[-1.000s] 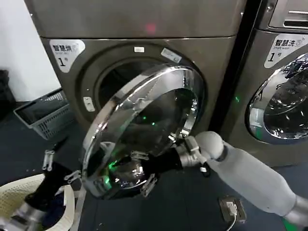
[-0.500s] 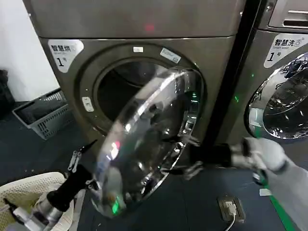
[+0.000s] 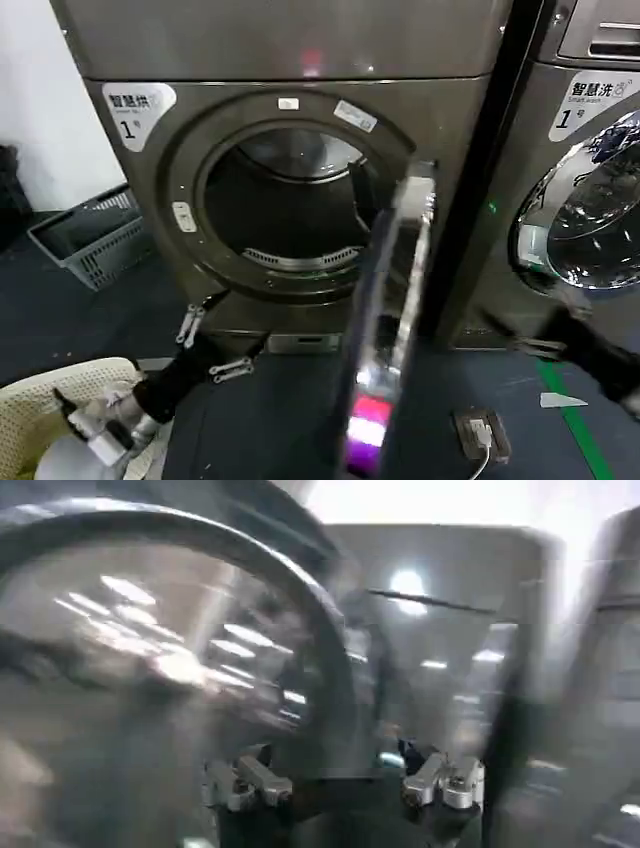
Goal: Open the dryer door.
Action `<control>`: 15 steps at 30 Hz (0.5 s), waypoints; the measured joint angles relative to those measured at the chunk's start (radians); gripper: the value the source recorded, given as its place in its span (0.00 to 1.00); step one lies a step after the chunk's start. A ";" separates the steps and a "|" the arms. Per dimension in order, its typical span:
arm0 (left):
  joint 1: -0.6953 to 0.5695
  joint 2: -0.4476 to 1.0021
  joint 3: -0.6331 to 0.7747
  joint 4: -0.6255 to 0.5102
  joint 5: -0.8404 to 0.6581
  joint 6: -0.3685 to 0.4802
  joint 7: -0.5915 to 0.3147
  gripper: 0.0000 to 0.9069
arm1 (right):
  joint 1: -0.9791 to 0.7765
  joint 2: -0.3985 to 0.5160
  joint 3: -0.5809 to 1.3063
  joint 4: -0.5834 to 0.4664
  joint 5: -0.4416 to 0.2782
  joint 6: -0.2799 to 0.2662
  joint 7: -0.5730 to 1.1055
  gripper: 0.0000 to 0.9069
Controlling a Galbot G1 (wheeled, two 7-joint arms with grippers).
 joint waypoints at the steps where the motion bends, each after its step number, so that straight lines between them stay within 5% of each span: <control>1: -0.012 0.002 0.020 0.006 0.002 0.000 -0.001 1.00 | -0.022 0.030 0.032 -0.002 -0.026 0.002 0.046 1.00; 4: -0.055 0.005 0.082 0.024 0.009 0.002 -0.002 1.00 | -0.060 0.115 0.117 -0.014 -0.086 -0.021 0.194 1.00; 9: -0.144 -0.005 0.189 0.061 0.015 0.014 -0.006 1.00 | -0.065 0.255 0.240 -0.045 -0.228 -0.124 0.433 1.00; 15: -0.253 -0.027 0.307 0.118 0.014 0.020 -0.010 1.00 | -0.028 0.372 0.334 -0.073 -0.307 -0.261 0.611 1.00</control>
